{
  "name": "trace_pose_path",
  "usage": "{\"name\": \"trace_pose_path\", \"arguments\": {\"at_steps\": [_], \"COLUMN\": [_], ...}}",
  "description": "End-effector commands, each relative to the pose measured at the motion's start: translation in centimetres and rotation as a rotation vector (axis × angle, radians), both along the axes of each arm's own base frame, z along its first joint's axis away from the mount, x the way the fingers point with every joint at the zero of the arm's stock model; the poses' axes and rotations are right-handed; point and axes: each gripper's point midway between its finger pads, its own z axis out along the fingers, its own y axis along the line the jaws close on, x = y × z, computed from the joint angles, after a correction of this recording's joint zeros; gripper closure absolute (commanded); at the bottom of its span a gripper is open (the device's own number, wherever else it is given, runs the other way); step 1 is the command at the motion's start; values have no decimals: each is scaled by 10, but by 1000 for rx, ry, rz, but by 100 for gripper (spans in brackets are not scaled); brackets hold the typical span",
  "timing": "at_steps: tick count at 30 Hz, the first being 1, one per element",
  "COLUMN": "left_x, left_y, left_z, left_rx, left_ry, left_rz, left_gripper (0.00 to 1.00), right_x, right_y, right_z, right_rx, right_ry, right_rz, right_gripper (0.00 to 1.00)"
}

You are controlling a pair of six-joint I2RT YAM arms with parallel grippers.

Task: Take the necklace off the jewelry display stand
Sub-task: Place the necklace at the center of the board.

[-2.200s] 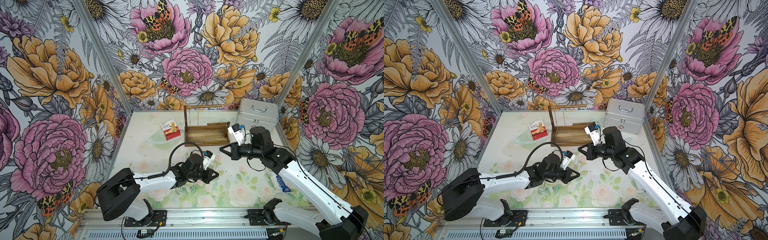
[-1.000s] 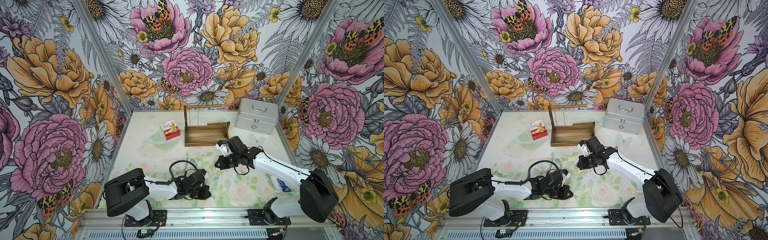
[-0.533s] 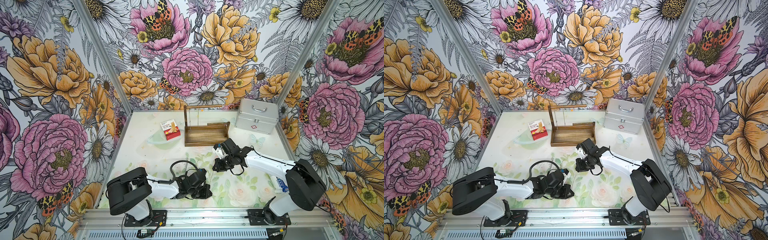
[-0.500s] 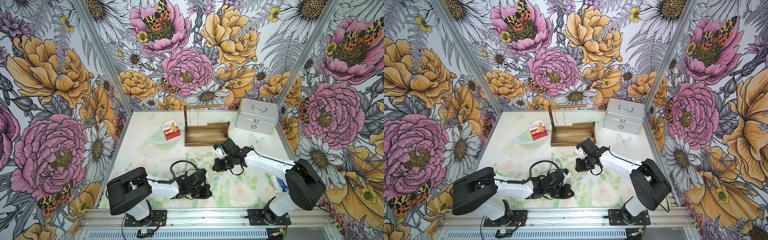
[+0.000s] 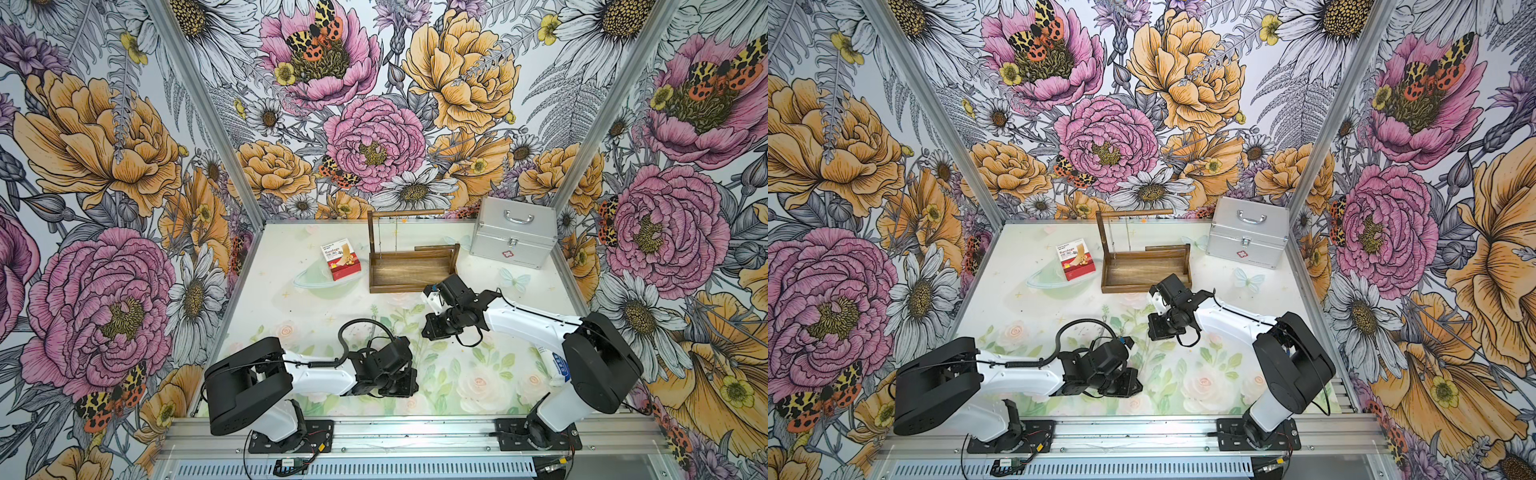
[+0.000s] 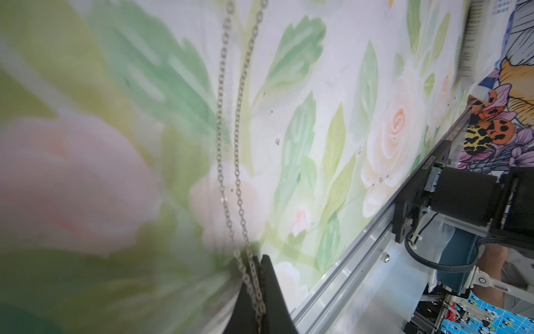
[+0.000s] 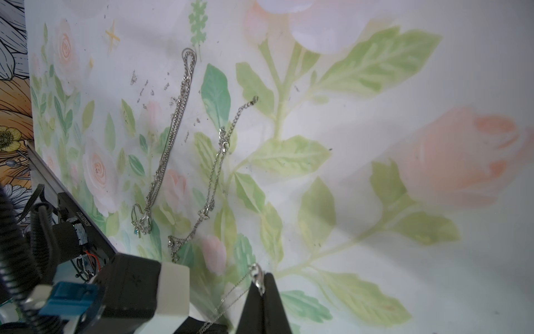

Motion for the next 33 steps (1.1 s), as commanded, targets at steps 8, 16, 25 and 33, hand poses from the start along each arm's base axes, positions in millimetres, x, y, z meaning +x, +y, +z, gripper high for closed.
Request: {"name": "trace_pose_path", "arguments": {"at_steps": [8, 16, 25, 33], "left_x": [2, 3, 8, 13], "left_y": [33, 34, 31, 16], "left_z": [-20, -18, -12, 22], "left_rx": [169, 178, 177, 81], "left_ry": [-21, -37, -68, -157], "left_rz": [14, 14, 18, -10], "left_gripper": [87, 76, 63, 61], "right_x": [10, 9, 9, 11], "right_y": [9, 10, 10, 12], "right_z": [6, 6, 5, 4], "right_rx": [3, -2, -5, -4], "right_ry": [-54, -56, -57, -52], "right_rz": [17, 22, 25, 23], "right_gripper": [100, 100, 100, 100]}}
